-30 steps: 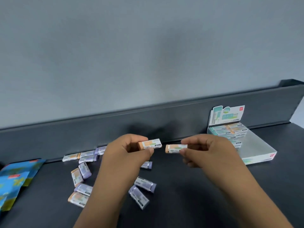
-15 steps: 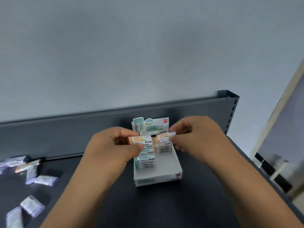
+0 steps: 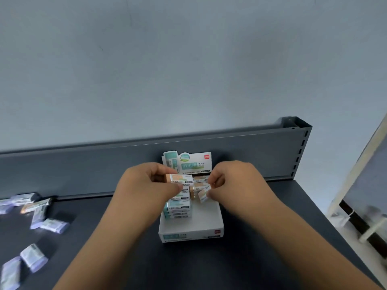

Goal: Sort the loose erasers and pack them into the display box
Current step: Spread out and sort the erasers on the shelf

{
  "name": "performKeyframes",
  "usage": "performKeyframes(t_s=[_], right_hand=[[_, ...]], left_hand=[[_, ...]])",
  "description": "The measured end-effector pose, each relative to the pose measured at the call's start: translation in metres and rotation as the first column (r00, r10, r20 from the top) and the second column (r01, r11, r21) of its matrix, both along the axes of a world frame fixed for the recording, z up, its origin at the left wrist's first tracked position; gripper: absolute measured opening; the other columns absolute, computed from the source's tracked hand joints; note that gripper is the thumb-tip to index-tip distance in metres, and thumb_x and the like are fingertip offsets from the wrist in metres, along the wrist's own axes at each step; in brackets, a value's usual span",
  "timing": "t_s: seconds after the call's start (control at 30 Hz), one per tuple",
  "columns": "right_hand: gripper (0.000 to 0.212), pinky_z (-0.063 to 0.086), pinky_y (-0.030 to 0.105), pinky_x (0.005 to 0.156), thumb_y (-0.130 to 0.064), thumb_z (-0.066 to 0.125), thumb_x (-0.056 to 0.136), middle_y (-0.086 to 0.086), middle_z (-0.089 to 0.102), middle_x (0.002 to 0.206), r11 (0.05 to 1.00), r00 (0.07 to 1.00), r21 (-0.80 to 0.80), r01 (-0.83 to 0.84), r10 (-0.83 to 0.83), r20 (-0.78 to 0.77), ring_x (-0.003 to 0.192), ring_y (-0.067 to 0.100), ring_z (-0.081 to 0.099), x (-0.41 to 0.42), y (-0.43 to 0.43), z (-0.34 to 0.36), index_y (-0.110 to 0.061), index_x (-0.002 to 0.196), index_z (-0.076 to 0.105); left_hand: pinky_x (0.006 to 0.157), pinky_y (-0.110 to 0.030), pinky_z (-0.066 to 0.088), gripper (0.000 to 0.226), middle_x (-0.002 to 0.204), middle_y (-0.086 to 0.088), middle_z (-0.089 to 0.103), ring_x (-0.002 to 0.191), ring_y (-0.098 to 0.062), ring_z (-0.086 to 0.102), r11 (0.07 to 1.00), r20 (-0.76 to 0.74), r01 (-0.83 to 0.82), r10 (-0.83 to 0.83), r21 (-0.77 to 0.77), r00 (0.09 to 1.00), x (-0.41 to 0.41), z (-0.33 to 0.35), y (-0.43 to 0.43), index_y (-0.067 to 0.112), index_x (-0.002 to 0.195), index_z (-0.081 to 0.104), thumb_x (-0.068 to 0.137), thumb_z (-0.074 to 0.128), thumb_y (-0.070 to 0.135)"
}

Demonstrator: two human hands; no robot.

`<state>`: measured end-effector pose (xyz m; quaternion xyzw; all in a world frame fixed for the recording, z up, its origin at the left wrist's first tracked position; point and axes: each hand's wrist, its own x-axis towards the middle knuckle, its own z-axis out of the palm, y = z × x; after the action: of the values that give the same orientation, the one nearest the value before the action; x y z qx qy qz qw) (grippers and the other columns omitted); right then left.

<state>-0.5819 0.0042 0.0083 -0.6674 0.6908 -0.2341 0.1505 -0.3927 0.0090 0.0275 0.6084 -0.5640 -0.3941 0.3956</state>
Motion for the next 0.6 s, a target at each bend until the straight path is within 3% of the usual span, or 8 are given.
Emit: performKeyframes(t_s=[0.17,0.3,0.47,0.6], right_hand=[[0.012,0.05,0.029,0.078,-0.034,0.075,0.082,-0.011,0.058,0.097,0.998,0.998,-0.057,0.007,-0.011,-0.064,0.089,0.011,0.058,0.006,-0.004,-0.012,-0.033,0.094,0.071],[0.014,0.05,0.028,0.077,-0.035,0.075,0.081,-0.013,0.065,0.095,0.997,0.998,-0.073,0.014,-0.019,-0.066,0.09,0.009,0.06,0.006,-0.006,-0.013,-0.032,0.095,0.075],[0.016,0.054,0.026,0.078,-0.035,0.082,0.079,-0.012,0.072,0.092,0.997,0.994,-0.058,0.049,-0.043,0.1,0.087,0.006,0.065,0.009,-0.004,-0.014,-0.028,0.092,0.079],[0.017,0.057,0.033,0.083,-0.035,0.08,0.08,-0.01,0.073,0.095,0.992,0.996,-0.097,0.079,-0.074,0.048,0.089,0.01,0.067,0.012,-0.003,-0.017,-0.027,0.094,0.08]], left_hand=[[0.066,-0.022,0.054,0.019,0.079,0.008,0.078,0.072,-0.003,0.073,1.0,0.017,-0.015,0.015,-0.005,1.0,0.003,-0.003,-0.003,0.025,0.088,0.076,0.08,0.082,0.009],[0.052,-0.011,0.046,0.016,0.078,0.009,0.077,0.069,0.0,0.071,1.0,0.048,-0.012,0.011,0.017,0.999,0.009,-0.009,-0.007,0.025,0.089,0.076,0.082,0.081,0.012],[0.053,-0.017,0.047,0.012,0.079,0.006,0.077,0.073,-0.008,0.071,0.999,0.059,0.002,-0.005,0.042,0.998,0.017,-0.012,-0.01,0.025,0.088,0.076,0.082,0.081,0.015],[0.054,-0.019,0.048,0.013,0.081,0.004,0.078,0.071,-0.007,0.071,0.999,0.038,0.021,-0.023,0.049,0.999,0.019,-0.014,-0.011,0.023,0.089,0.077,0.082,0.08,0.012]])
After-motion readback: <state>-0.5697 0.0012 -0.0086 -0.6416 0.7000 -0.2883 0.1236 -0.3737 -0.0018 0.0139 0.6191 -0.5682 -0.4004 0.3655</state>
